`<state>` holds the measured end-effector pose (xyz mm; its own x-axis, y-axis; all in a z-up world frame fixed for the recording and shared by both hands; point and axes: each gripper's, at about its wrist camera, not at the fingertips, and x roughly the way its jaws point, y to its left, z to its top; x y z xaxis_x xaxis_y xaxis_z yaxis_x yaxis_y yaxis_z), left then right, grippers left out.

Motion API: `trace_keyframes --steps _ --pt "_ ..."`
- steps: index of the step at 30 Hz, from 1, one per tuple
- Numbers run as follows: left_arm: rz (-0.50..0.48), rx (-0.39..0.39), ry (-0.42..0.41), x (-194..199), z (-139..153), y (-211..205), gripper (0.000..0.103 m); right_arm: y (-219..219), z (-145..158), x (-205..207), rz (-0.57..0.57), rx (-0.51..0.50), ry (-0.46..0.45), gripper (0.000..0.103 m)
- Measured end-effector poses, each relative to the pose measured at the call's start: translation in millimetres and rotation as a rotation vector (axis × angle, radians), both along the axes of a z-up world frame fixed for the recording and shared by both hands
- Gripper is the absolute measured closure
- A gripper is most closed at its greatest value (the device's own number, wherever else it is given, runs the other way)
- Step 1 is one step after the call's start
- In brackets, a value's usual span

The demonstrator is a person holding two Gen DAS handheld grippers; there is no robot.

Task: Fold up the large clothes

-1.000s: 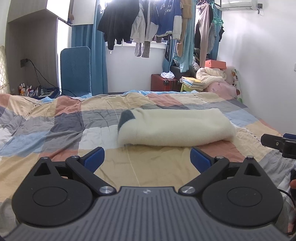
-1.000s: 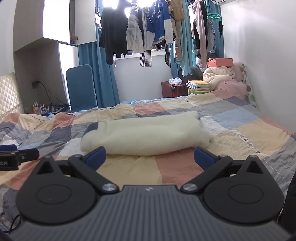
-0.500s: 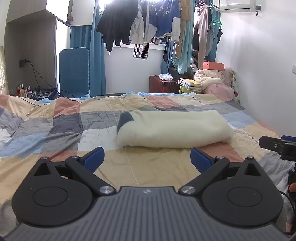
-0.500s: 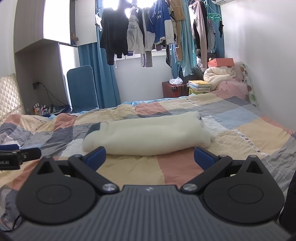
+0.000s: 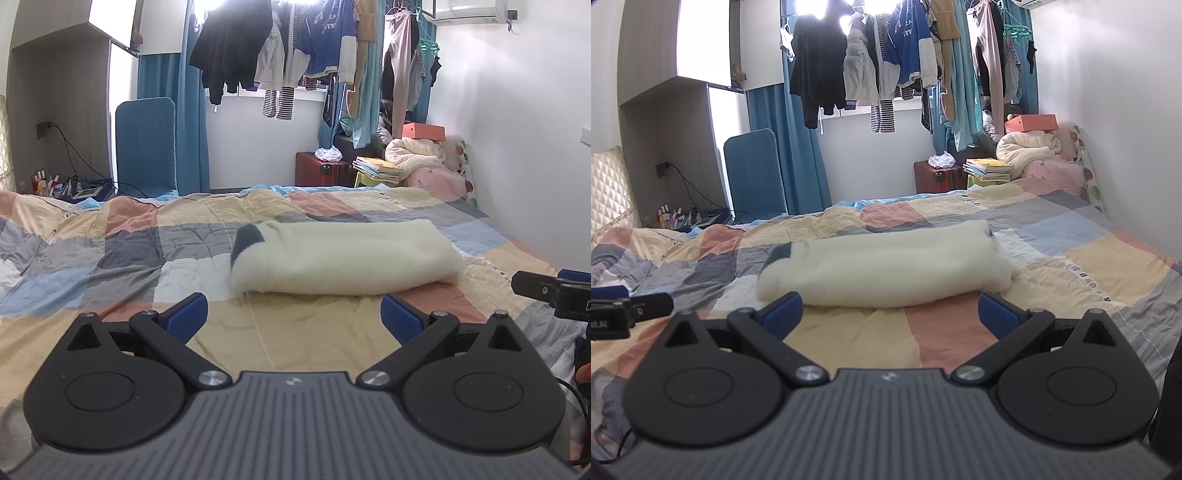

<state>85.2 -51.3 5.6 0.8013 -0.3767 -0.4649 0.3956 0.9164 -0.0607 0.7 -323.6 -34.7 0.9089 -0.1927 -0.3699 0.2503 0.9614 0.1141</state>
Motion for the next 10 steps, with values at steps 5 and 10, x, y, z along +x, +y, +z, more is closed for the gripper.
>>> trace_keyframes --steps 5,10 --pt "0.002 -0.005 0.0 -0.7 -0.1 0.5 0.001 3.2 -2.1 -1.4 -0.002 0.002 0.001 0.0" --pt "0.002 -0.006 0.0 -0.4 -0.1 1.4 0.001 3.2 -2.7 -2.4 -0.001 0.007 0.002 0.0"
